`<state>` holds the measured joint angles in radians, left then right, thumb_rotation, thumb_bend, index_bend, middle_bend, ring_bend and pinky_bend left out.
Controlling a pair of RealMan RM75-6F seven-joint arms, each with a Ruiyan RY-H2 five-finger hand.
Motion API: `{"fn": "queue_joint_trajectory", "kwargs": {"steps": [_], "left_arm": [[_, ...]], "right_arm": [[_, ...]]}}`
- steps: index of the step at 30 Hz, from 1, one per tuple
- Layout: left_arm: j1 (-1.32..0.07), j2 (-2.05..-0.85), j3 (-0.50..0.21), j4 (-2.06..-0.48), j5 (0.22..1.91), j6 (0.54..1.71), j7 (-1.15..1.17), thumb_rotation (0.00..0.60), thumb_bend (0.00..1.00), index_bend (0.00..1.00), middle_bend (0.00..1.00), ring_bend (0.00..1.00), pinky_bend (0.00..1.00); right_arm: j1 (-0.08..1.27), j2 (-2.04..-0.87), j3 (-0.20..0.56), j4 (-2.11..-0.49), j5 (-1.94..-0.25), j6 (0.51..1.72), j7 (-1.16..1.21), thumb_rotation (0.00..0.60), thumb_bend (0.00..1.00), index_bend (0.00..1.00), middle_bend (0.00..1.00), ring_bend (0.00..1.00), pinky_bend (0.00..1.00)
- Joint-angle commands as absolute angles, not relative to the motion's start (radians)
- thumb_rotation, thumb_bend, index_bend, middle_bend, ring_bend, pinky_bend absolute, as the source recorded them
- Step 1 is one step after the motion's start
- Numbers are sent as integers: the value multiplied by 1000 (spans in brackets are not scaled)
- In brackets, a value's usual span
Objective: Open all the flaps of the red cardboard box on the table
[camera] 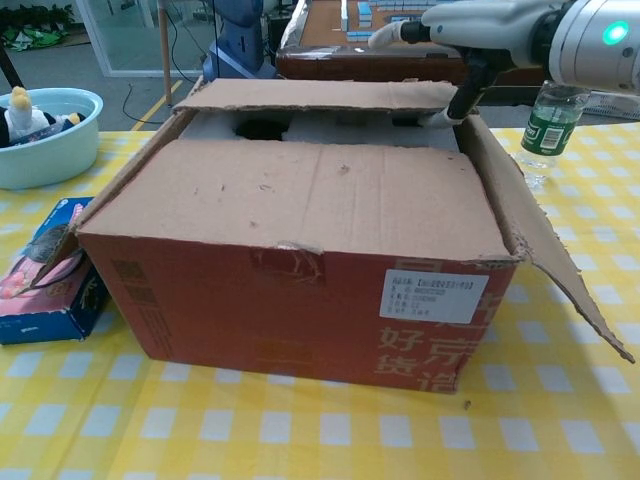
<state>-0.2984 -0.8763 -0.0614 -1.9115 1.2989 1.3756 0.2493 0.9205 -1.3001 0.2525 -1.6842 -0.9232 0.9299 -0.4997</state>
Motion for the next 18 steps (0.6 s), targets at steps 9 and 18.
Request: {"fn": "queue_joint_trajectory", "kwargs": {"steps": [9,18], "left_arm": [[-280,-871,-65,-1911,1316,1375,238,240,507,356,265,125,0],[-267,-868,-67,-1915,1319,1370,236,240,507,355,262,121,0]], "right_arm": [[970,-1303,357,-1605,-910,987,-467,600,294,0,0,0,0],[1034,-1342,395,-1453,-794,972,-510,600,295,0,0,0,0]]}}
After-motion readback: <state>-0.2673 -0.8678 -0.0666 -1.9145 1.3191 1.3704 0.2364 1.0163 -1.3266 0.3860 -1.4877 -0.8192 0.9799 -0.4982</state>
